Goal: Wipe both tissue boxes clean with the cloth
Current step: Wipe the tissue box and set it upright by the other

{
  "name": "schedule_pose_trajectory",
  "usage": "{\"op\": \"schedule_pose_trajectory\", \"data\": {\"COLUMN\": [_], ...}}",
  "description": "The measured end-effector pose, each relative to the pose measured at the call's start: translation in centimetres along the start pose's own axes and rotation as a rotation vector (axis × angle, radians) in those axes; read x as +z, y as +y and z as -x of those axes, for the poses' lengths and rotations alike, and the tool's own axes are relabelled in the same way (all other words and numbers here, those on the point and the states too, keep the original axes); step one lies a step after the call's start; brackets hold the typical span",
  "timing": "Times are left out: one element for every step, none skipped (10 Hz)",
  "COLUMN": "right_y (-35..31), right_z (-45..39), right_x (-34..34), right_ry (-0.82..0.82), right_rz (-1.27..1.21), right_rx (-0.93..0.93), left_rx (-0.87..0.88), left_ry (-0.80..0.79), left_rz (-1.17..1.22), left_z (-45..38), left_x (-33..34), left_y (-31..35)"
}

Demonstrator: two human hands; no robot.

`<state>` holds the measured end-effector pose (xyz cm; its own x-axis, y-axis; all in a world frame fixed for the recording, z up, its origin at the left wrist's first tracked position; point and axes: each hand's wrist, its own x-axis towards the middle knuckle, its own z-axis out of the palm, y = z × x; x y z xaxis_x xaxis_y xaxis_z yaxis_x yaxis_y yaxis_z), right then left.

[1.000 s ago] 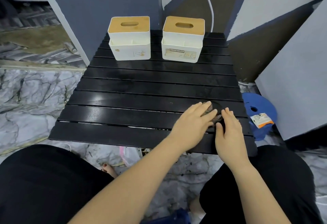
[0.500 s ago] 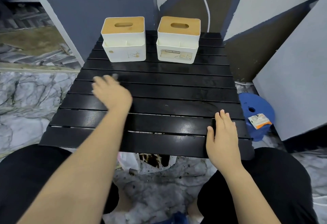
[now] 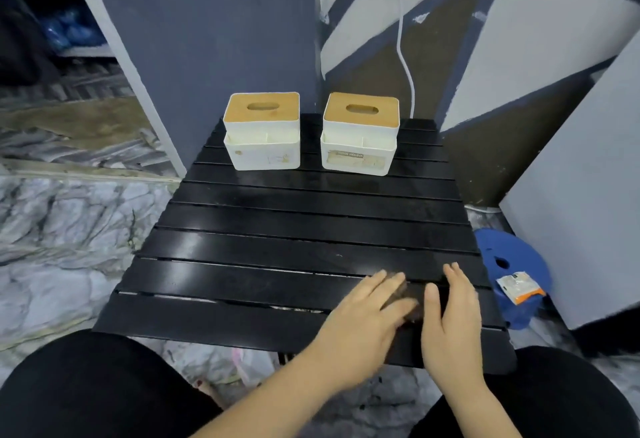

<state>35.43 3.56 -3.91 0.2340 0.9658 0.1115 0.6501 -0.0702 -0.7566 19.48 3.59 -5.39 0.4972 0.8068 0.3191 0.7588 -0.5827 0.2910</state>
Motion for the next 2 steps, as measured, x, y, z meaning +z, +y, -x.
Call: {"op": "schedule_pose_trajectory", "data": {"right_y": [-0.2, -0.2], "right_z": [0.5, 1.6], "right_x": [1.0, 3.0], "right_ry": [-0.055, -0.163], "right_rz": [0.212, 0.284], "right_rx": [-0.106, -0.164], "left_rx": [-0.022, -0.016], "left_ry": [0.047, 0.184], "left_rz": [-0.085, -0.312], "left_z": [6.7, 11.5], "left_x": [-2.7, -4.5], "left_y": [-3.5, -11.1]}}
